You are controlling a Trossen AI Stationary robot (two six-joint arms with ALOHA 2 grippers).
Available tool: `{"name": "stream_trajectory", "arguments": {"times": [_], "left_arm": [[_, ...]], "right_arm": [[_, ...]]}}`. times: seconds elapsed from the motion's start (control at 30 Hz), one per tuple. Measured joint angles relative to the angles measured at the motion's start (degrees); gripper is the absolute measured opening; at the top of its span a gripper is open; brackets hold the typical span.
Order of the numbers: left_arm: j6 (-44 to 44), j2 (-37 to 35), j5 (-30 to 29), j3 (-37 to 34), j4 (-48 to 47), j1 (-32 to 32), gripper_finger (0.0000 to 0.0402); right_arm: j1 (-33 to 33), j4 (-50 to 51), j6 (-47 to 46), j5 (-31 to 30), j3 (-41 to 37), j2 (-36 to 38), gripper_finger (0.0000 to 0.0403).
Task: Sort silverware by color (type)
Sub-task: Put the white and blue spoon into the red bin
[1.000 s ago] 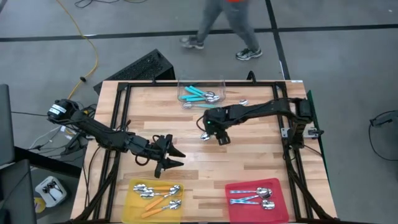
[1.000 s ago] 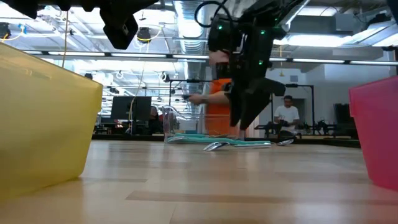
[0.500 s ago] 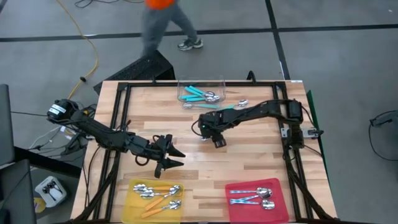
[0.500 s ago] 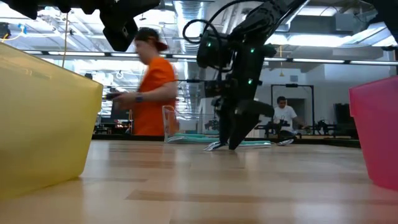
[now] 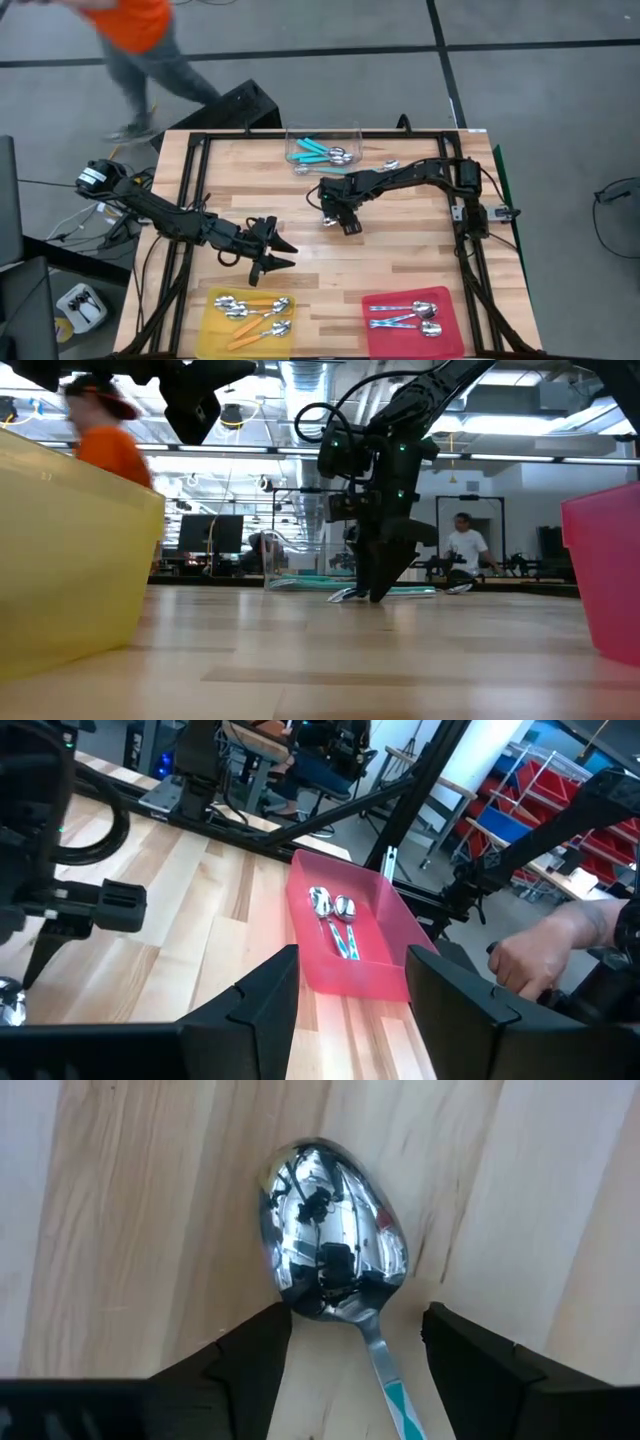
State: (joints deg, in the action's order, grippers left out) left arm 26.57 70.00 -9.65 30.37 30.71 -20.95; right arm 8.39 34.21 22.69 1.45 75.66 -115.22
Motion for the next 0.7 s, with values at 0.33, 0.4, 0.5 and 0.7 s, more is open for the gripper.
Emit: {"name": "stream_trajectory", "arguments": {"times": [0.33, 0.4, 0.5, 0.7], "left_arm": [[0.0, 0.0, 0.0, 0.0, -0.4, 0.0, 0.0167], [0.0, 0.0, 0.0, 0.0, -0.4, 0.0, 0.0167], [-0.2, 0.0, 0.0, 0.0, -0.4, 0.0, 0.0167], [-0.2, 0.0, 0.0, 0.0, -0.5, 0.0, 0.0167]], "right_arm": [[1.6, -0.1, -2.3, 0.9, -0.1, -0.1, 0.0189], [1.6, -0.1, -2.3, 0.9, -0.1, -0.1, 0.0169], [1.6, -0.4, -3.2, 0.8, -0.1, -0.1, 0.0140], [0.9, -1.1, -4.5, -0.1, -0.2, -0.2, 0.0096]]}}
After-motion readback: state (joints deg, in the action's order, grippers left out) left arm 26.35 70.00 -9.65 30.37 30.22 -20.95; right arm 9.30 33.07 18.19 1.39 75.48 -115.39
